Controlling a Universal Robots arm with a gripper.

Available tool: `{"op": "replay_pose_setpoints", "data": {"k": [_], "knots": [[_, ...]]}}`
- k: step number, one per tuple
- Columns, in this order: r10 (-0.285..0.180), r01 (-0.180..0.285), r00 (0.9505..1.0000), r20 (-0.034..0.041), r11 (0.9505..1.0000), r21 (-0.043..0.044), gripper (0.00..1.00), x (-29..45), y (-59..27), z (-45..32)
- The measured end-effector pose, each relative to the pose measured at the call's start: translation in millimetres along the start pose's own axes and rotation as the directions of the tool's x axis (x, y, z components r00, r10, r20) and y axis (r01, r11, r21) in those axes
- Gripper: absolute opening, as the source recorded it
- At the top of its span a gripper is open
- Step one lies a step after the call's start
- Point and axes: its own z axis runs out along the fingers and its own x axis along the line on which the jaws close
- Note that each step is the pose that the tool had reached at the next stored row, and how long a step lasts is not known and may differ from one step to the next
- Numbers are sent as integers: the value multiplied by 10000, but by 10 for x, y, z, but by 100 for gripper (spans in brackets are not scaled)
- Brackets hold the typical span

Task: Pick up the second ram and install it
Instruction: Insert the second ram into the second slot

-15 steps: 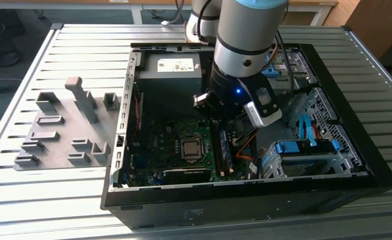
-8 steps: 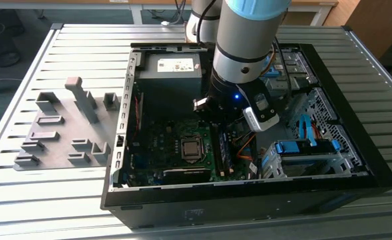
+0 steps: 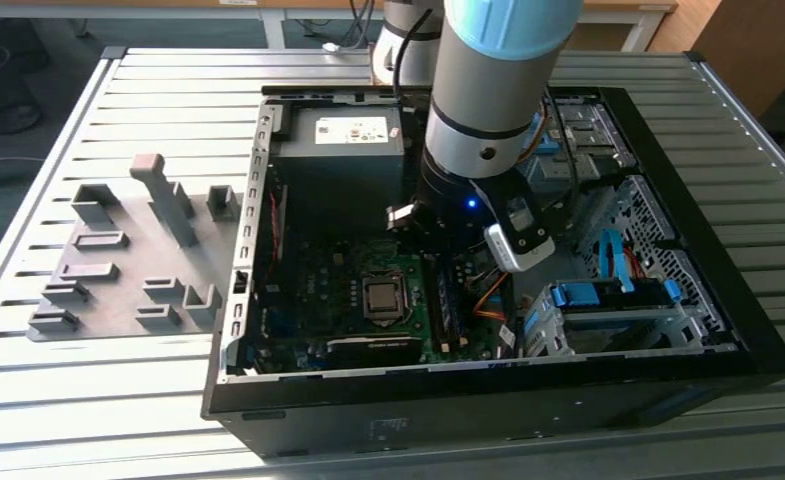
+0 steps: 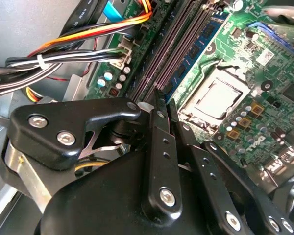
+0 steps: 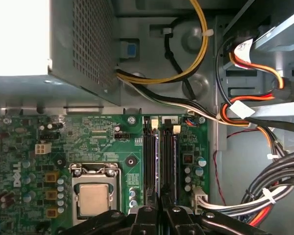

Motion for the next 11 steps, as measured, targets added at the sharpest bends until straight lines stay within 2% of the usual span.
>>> {"op": "replay_pose_setpoints", "data": {"k": [6,11], "knots": [[0,0,10000,0,10000,1,14,-1,-21,52],[1,-1,10000,-5,10000,1,14,-1,-32,59]]}}
